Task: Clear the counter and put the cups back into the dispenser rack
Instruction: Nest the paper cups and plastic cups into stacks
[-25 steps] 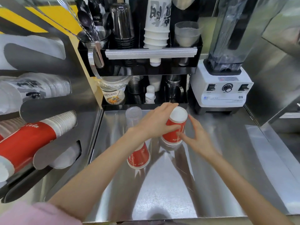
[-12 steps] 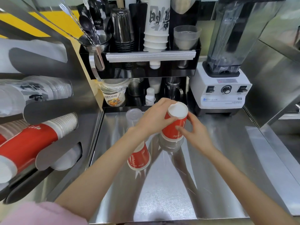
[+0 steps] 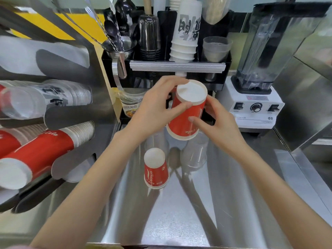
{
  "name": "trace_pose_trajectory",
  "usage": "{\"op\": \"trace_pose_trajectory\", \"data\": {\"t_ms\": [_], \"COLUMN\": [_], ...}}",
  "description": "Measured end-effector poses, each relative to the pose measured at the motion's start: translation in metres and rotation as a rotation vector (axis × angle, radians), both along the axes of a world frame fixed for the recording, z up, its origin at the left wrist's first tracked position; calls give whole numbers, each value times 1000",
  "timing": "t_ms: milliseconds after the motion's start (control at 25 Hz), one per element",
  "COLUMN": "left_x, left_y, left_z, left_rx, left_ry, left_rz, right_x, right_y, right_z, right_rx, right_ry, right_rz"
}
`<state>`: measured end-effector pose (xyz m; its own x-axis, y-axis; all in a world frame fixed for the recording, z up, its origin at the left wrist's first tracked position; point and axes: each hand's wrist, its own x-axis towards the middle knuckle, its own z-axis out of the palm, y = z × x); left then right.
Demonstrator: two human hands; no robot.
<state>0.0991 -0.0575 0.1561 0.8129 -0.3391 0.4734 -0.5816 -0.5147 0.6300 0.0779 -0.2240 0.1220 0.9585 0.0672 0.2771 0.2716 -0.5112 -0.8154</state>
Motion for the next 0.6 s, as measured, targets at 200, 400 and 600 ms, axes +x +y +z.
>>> {"op": "trace_pose_trajectory", "data": {"t_ms": [200,400,600], "left_x": [-20,-34,-40], "left_y": [28,52,61], "left_z": [-19,-53,-81], "left_rx": [-24,-57,-51], "left_ry": [123,240,310], "left_rz": [140,208,261], "right_x": [-4,-3,-3], "right_y": [27,48,60], "right_z": [-17,-49,-77], "right_rx": [-4,-57,-83], "right_ry": [77,182,253], "right_rz": [125,210,259]}}
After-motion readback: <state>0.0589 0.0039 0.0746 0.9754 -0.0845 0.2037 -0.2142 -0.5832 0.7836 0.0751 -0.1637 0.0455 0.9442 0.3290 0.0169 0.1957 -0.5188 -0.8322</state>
